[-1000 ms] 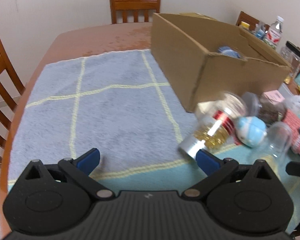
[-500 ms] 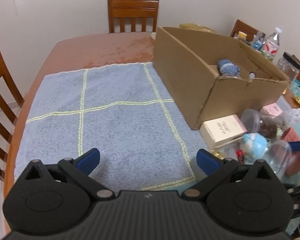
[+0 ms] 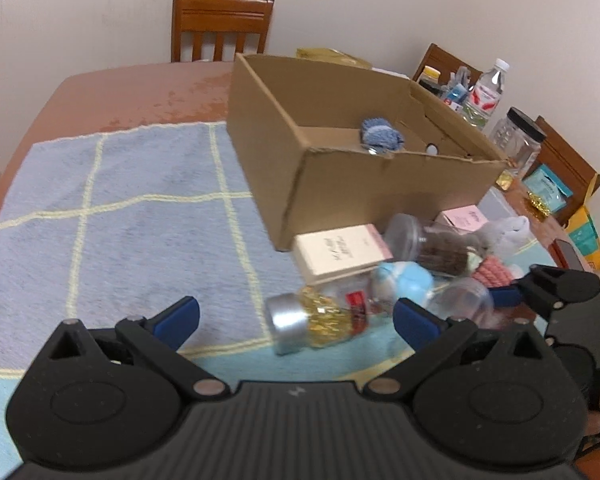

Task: Organize objects
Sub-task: 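Grasp the gold capsule bottle with the left tool while the right tool grasps the empty clear jar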

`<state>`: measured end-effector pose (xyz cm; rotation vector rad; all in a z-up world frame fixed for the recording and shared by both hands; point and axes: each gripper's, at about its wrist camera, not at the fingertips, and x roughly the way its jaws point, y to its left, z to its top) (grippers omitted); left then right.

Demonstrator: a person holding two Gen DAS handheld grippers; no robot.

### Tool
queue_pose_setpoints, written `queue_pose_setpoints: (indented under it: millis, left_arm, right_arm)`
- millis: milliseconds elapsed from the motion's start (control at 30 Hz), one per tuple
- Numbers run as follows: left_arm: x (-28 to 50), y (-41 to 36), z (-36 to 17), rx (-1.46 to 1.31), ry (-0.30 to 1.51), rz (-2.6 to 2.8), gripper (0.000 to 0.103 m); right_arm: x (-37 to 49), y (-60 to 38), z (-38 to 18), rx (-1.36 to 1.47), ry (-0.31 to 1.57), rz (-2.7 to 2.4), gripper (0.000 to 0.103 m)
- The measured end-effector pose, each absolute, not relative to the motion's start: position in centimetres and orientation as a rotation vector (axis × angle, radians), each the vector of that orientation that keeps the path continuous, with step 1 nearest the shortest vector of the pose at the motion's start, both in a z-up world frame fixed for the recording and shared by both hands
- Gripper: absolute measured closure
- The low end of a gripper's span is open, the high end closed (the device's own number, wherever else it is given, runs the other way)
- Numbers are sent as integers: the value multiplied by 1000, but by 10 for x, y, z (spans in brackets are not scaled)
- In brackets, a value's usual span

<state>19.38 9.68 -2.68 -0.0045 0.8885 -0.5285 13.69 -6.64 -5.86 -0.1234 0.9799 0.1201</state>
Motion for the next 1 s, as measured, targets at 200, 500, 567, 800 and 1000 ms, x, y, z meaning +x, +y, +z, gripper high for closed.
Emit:
queue_pose_setpoints:
  millis: [200,500,567,800,1000]
  left_arm:
    - [188,68,-35,-10,921,-454,1]
    - [190,38,-48,6,949,-351,1]
    - [193,33,-51,6,948,-333,1]
    - [198,32,-60,37,944,-277,1]
    - [194,50,-62,78,945,-274,1]
  right_arm:
    - [133,-78,-60,-104,980,198,9]
    - [132,-85,-62,-103,969,268,9]
    - [131,-86,-62,-106,967,278,9]
    - [129,-88,-61,-106,961,292,9]
    - [128,-89,-59,-90,960,289,8]
